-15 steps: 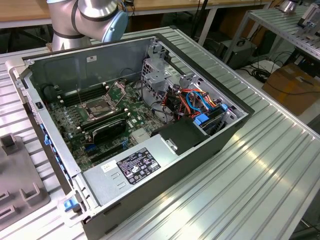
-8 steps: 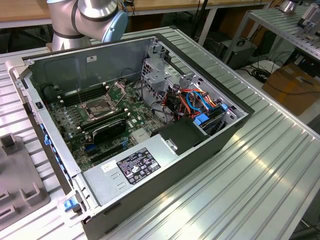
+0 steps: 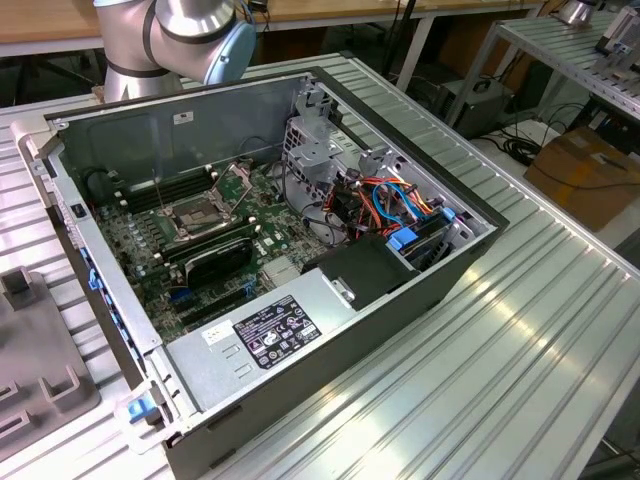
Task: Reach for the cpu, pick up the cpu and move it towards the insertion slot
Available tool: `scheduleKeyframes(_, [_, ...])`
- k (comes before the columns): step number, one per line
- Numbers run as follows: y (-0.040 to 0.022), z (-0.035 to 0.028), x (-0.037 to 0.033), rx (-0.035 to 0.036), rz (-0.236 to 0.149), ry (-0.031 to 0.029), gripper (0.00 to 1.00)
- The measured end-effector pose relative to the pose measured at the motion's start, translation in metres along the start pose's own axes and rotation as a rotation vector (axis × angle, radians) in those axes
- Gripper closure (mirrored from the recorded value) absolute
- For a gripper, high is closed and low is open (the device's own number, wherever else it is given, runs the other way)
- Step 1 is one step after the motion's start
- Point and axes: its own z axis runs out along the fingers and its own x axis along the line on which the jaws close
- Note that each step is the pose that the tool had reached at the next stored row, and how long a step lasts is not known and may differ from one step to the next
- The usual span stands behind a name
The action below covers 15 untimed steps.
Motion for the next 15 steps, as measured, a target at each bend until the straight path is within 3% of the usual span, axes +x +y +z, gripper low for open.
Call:
scheduleKeyframes(8, [-0.0002,0.0056,0.0000,-0.0001,0.000,0.0000,0.34])
scheduleKeyframes(15, [-0.0002,0.0056,0.0000,-0.0039,0.000,-0.0002,0.34])
